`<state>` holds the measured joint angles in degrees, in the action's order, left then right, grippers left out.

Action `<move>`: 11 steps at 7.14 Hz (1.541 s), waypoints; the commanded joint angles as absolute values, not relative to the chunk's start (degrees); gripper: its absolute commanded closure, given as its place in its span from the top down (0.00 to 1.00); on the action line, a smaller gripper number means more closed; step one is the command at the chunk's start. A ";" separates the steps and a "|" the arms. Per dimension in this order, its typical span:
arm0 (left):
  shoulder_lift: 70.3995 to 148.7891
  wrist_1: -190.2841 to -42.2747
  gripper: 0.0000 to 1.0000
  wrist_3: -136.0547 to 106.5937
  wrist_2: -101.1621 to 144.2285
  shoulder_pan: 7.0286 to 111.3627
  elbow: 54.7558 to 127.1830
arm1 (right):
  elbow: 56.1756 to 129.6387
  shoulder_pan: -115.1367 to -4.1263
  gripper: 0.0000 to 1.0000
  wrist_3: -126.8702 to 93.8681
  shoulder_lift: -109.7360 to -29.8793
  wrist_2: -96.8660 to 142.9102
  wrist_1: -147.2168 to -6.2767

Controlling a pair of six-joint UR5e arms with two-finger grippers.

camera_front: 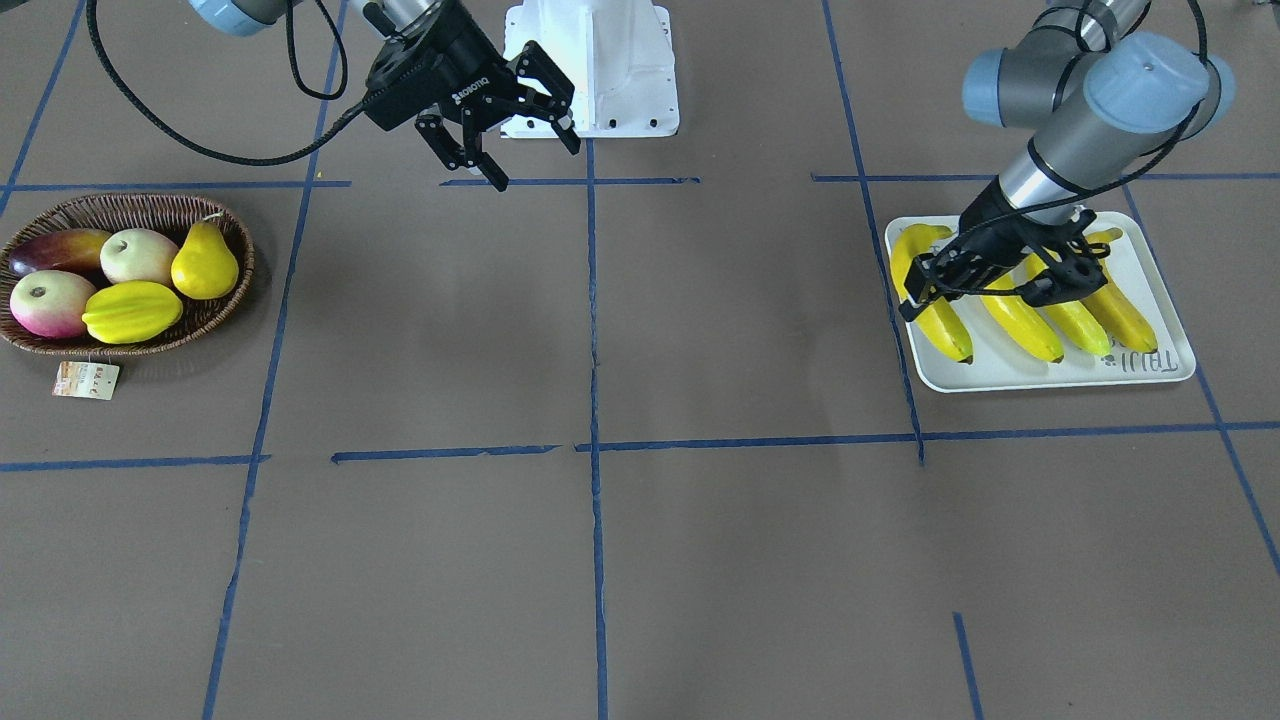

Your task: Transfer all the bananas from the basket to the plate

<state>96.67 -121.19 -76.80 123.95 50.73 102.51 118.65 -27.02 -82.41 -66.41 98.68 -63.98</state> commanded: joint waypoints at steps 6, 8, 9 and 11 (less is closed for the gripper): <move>93.34 -121.29 1.00 -75.68 122.25 50.71 100.80 | 118.21 -50.30 1.00 -68.09 -67.41 122.11 -76.75; 93.51 -120.07 1.00 -74.19 124.26 53.41 103.26 | 117.86 -61.30 1.00 -41.20 -70.99 125.68 -93.00; 93.52 -119.71 1.00 -68.00 127.32 57.87 103.18 | 116.82 -66.74 1.00 -26.95 -72.41 125.68 -99.60; 93.52 -110.65 1.00 -47.76 130.95 68.94 102.74 | 110.96 -76.76 1.00 -10.70 -76.71 131.62 -100.90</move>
<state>93.51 -117.15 -60.20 129.15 62.30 102.47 114.84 -70.28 -21.40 -74.37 127.64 -99.43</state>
